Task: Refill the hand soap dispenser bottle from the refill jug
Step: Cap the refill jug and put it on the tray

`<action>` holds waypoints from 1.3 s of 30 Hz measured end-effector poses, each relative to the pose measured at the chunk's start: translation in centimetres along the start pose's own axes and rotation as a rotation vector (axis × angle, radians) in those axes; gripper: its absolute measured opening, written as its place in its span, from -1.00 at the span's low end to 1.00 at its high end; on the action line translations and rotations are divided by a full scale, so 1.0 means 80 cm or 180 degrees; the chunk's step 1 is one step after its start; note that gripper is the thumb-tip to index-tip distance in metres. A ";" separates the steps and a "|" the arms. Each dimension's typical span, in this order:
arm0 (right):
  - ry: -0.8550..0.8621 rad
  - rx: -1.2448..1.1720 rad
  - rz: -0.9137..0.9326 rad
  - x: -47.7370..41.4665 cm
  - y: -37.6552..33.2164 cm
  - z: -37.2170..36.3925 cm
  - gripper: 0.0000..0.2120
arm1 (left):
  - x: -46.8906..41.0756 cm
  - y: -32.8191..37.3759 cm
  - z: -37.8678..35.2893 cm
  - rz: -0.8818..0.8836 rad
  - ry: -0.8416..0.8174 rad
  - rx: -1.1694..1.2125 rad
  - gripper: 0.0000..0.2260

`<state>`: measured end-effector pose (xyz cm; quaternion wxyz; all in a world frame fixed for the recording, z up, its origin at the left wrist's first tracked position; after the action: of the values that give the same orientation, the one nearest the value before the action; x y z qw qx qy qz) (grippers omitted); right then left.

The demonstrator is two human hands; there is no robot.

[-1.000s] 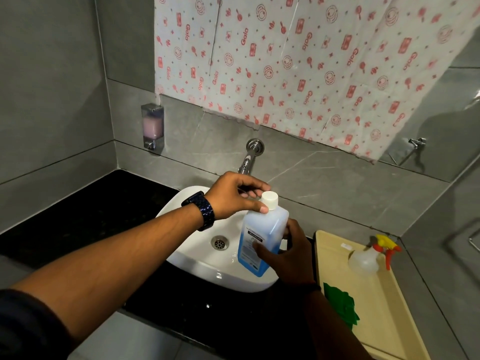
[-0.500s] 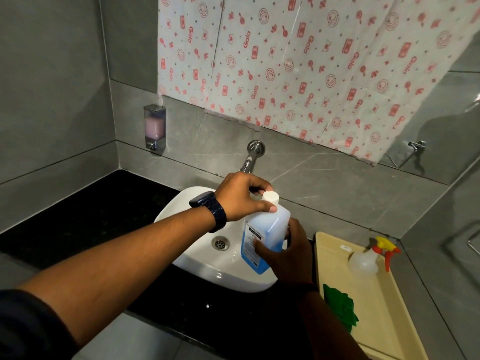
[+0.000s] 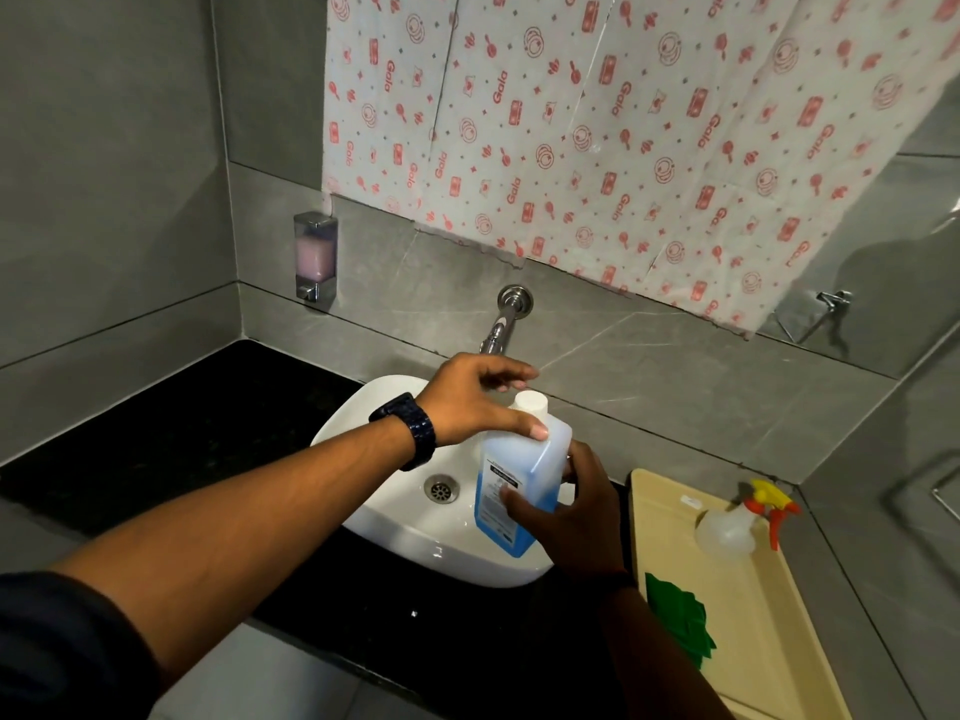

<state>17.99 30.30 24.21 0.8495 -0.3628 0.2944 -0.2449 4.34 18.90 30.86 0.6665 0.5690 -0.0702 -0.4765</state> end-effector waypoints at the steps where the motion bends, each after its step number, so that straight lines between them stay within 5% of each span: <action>1: 0.0035 -0.0020 -0.0015 -0.001 0.002 0.002 -0.33 | 0.002 -0.003 0.003 0.0010 0.0090 0.0035 -0.47; 9: 0.0102 0.0154 -0.0168 -0.004 0.010 0.000 -0.33 | 0.010 0.001 -0.003 -0.0036 0.0366 0.0359 -0.82; 18: 0.0309 0.0024 -0.0266 -0.004 0.003 -0.003 -0.33 | 0.008 0.011 -0.016 -0.0082 0.0381 -0.0091 -0.43; 24: 0.0288 0.0071 -0.0278 -0.007 -0.001 -0.009 -0.32 | 0.006 0.013 -0.020 -0.0104 0.0810 -0.0192 -0.62; 33: 0.0014 -0.0112 -0.0280 -0.019 -0.006 -0.013 -0.43 | -0.006 0.003 -0.007 -0.0356 0.0556 -0.0169 -0.68; 36: -0.0085 -0.0146 -0.0356 -0.028 -0.008 -0.013 -0.48 | -0.013 -0.001 0.002 -0.0340 0.0531 0.0012 -0.66; 39: -0.0264 -0.0389 -0.0439 -0.041 -0.012 -0.006 -0.54 | -0.018 -0.023 0.017 -0.0170 0.0508 0.0454 -0.42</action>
<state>15.13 31.53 25.72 0.8184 -0.4432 0.2476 -0.2692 1.70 19.14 30.46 0.6148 0.6528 -0.0355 -0.4411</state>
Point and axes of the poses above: each hand's wrist, its own x-axis away from the middle knuckle, its own z-axis out of the back of the hand, y = z × x, the point moved 2 cm from there along -x, towards the middle knuckle, and after that the axes turned 11 degrees about -z, right-handed, at the moved point
